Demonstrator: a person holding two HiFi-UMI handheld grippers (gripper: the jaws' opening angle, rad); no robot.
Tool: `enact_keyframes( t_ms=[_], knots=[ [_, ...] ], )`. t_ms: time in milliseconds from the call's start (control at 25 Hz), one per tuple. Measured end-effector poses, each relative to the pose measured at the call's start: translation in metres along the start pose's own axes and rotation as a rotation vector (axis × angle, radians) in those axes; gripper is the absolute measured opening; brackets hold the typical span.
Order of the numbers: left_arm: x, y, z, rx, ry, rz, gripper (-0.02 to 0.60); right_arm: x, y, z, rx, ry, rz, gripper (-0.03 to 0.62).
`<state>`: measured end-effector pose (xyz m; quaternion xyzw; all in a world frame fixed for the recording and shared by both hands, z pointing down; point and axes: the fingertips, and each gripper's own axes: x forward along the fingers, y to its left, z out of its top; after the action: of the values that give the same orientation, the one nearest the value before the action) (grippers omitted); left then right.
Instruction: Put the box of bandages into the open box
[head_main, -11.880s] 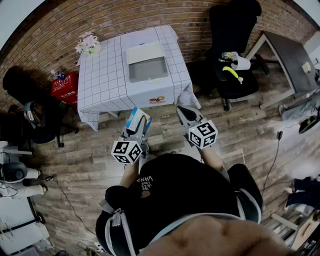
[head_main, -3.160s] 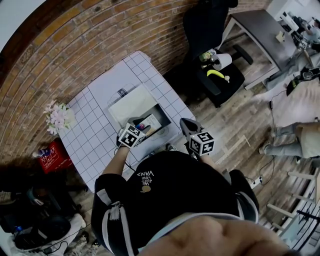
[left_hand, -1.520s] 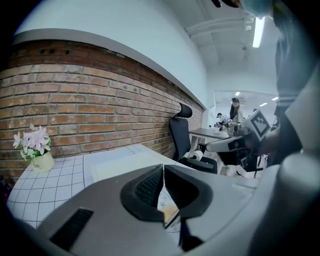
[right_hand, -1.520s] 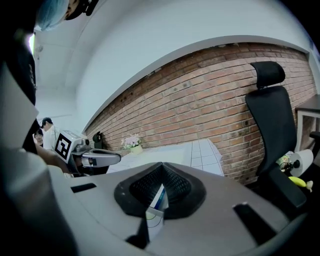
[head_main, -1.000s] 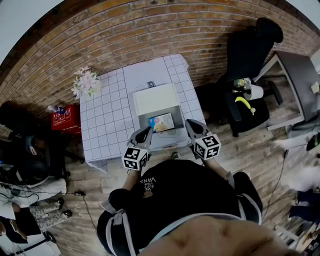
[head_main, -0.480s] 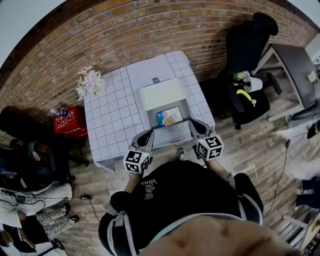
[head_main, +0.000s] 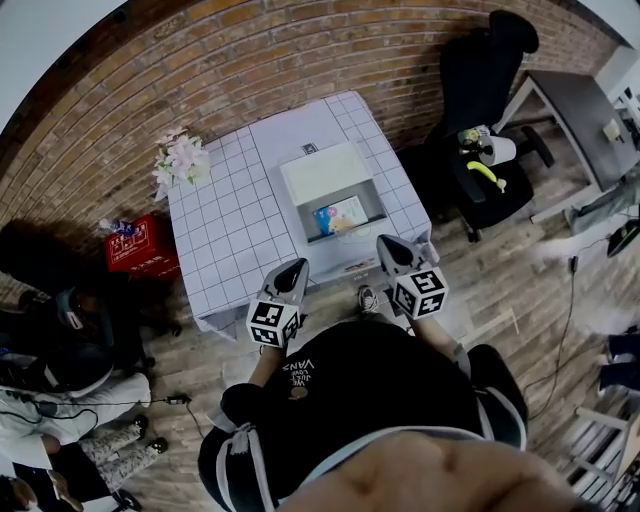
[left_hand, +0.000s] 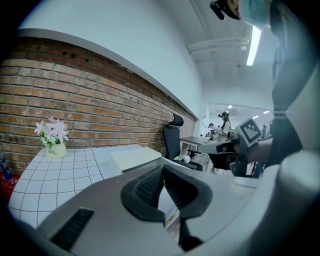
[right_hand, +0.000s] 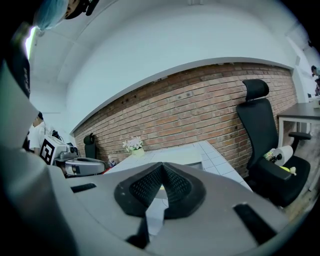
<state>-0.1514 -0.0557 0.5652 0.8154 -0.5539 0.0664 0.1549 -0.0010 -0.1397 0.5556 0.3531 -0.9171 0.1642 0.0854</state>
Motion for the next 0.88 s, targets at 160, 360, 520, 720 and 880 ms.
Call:
enact_keyframes(
  t_ms=[160,360,520,720,880],
  knots=[
    [-0.013,-0.008,-0.004,0.009,-0.002,-0.024,0.012,-0.014,0.009,-0.006,0.012,-0.013,-0.024,-0.004],
    [-0.029,-0.013,-0.007,0.028,0.003,-0.049,0.012,-0.028,0.021,-0.014,0.025,-0.024,-0.048,-0.003],
    [-0.04,-0.016,-0.01,0.037,0.005,-0.07,0.012,-0.036,0.03,-0.024,0.026,-0.018,-0.063,-0.004],
    [-0.05,-0.021,-0.012,0.039,0.001,-0.096,0.012,-0.045,0.042,-0.03,0.022,-0.019,-0.08,-0.003],
    [-0.055,-0.025,-0.015,0.038,-0.004,-0.112,0.012,-0.052,0.049,-0.038,0.027,-0.016,-0.096,-0.003]
  ],
)
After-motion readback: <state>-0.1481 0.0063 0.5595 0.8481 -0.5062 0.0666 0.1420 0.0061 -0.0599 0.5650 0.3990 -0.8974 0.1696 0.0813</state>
